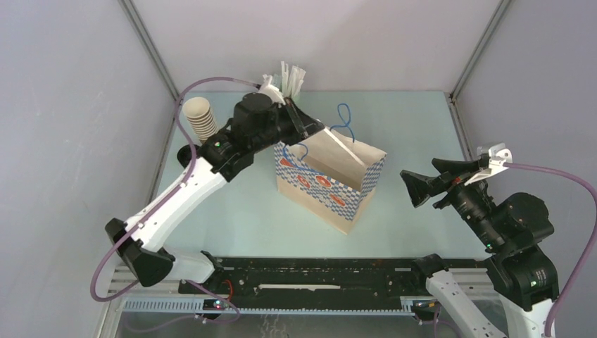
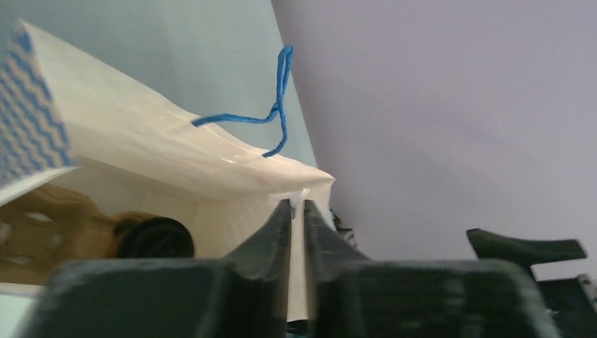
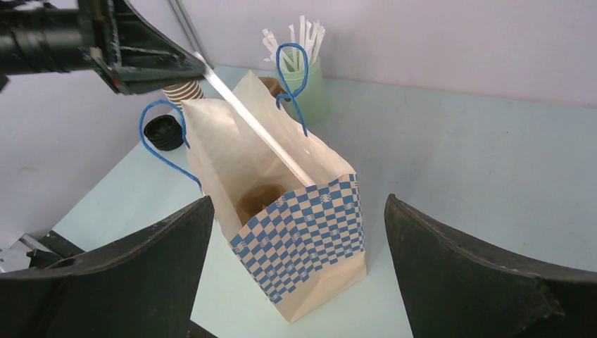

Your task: Pack the takeout coffee

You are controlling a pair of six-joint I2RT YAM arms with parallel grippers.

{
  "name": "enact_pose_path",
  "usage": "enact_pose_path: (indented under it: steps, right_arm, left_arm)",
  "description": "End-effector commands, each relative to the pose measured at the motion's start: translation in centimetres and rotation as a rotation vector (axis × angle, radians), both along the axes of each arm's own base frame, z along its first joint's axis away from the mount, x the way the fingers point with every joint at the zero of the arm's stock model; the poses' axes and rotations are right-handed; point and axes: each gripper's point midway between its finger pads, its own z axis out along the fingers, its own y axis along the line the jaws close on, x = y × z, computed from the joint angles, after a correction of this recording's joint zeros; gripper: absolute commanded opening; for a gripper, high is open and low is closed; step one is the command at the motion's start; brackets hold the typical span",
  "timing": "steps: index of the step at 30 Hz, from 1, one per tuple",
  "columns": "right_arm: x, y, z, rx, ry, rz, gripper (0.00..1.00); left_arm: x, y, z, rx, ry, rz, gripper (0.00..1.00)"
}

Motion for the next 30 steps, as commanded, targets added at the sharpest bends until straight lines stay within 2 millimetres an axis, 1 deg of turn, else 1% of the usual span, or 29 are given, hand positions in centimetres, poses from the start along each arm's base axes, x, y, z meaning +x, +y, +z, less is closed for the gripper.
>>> enact_pose_path:
  steps: [1,2,3,4,5,6,8,10,11,12,14,17,19,20,21,23,24,25,26,30]
  right_arm:
    - [-0.3,-0.1,0.9,0.038,-0.012,-0.006,1.00]
    - [-0.4,-0.1,1.0,0.040,-0.016,-0.005,1.00]
    - [-0.5,-0.1,1.2,0.048,-0.021,-0.007,1.00]
    - [-0.5,-0.2,1.4,0.057,-0.026,-0.011,1.00]
    - [-0.6,-0.2,1.5,0.067,-0.031,-0.013,1.00]
    - [-0.7,-0.2,1.7,0.072,-0.038,-0.010,1.00]
    - [-0.7,-0.2,2.0,0.070,-0.052,-0.008,1.00]
    - [-0.8,-0.4,2.2,0.063,-0.067,-0.014,1.00]
    - [-0.8,-0.6,2.3,0.066,-0.073,-0.026,1.00]
    - [-0.9,-0.9,2.4,0.073,-0.074,-0.041,1.00]
    - [-1.0,-1.3,2.2,0.088,-0.060,-0.064,1.00]
    - [-0.7,-2.1,1.5,0.141,0.027,-0.130,1.00]
    - [-0.5,-2.9,1.4,0.192,0.089,-0.198,1.00]
    - [-0.6,-2.8,1.4,0.203,0.120,-0.199,1.00]
    - [-0.9,-2.5,1.8,0.199,0.132,-0.177,1.00]
    - [-1.4,-2.5,2.6,0.193,0.157,-0.175,1.00]
    - [-1.4,-3.1,3.4,0.221,0.160,-0.208,1.00]
    - [-1.4,-3.7,3.5,0.259,0.175,-0.252,1.00]
    - [-1.5,-4.0,4.1,0.288,0.170,-0.271,1.00]
    - [-2.6,-4.1,7.1,0.323,0.096,-0.244,1.00]
  left_arm:
    - [1.0,-1.9,-0.8,-0.016,0.021,0.003,0.30]
    - [1.4,-1.7,-0.8,0.011,0.012,0.010,0.37]
    - [1.8,-1.2,-1.2,0.056,0.017,0.020,0.48]
    - [2.1,-0.5,-1.1,0.100,0.013,0.029,0.57]
    - [2.5,0.7,-0.7,0.149,0.012,0.046,0.65]
    - [2.9,2.3,-0.4,0.208,0.002,0.083,0.72]
    - [2.9,6.2,0.5,0.327,-0.028,0.147,0.79]
    - [2.1,10.6,1.9,0.422,-0.076,0.225,0.85]
    - [1.4,12.5,2.8,0.443,-0.099,0.255,0.88]
    - [0.5,14.0,3.7,0.451,-0.116,0.264,0.89]
    - [-1.8,16.0,5.9,0.435,-0.168,0.269,0.92]
    - [-5.4,17.8,9.2,0.377,-0.263,0.268,0.99]
    - [-7.5,19.0,11.1,0.332,-0.318,0.284,1.00]
    - [-8.4,19.7,12.0,0.311,-0.345,0.299,1.00]
    - [-9.4,20.4,12.9,0.288,-0.372,0.316,1.00]
    - [-11.1,21.8,14.6,0.248,-0.429,0.348,1.00]
    - [-11.9,22.5,15.4,0.230,-0.458,0.366,1.00]
    - [-12.5,23.1,16.0,0.219,-0.483,0.385,1.00]
    - [-13.2,23.8,16.5,0.210,-0.508,0.404,1.00]
    - [-14.6,26.1,17.2,0.208,-0.549,0.478,1.00]
